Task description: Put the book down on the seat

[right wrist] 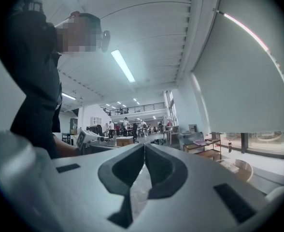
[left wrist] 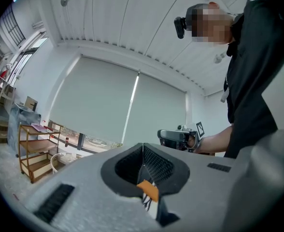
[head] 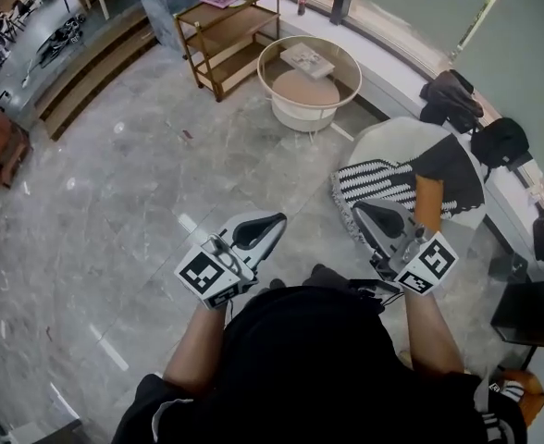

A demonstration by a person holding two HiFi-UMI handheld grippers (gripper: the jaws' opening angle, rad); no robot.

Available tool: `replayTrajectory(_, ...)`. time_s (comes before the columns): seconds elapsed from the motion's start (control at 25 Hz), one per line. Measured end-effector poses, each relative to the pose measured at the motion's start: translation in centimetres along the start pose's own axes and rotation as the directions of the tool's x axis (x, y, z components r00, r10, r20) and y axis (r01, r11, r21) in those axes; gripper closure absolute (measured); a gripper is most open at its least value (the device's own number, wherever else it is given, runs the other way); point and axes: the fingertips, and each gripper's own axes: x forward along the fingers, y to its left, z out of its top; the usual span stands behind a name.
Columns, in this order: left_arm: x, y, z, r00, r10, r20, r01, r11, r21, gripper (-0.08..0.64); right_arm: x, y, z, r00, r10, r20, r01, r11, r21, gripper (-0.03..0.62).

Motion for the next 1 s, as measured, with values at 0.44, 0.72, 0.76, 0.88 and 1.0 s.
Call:
replayTrajectory(0.44,-0.6,1.9,-0.7,0.997,0.080,-0.012,-0.080,0.997,-0.010,0.535,2.7,-1.3,-0.7,0.997,0.075,-0.014,-0.074,0.997,0.030,0.563)
replayTrajectory(0.72,-0.7,5.3,-0.3,0.981,0.194,-0.031,-0.192,0.981,0.038,0.535,8.1,-3.7,-0.7,0.978,0.207,0.019,-0.208,0.977,0.038,0.563)
replayTrajectory(0.76,-0.8,5.7,0.0,0.977,0.209,-0.033,-0.208,0.977,0.035,0.535,8.8,-3.9,-0.6,0.975,0.221,0.027,-0.222,0.974,0.041,0.563)
replayTrajectory(0.88,-1.0,7.4,0.6,0.967,0.251,-0.036,-0.250,0.968,0.037,0.535,10.7,-4.9,-0.3,0.965,0.260,0.043,-0.262,0.964,0.039,0.563)
replayTrajectory(1.0,0.6,9.1,1.6,0.960,0.278,-0.030,-0.277,0.960,0.031,0.535,11.7,-7.2,0.5,0.958,0.281,0.059,-0.283,0.958,0.032,0.563)
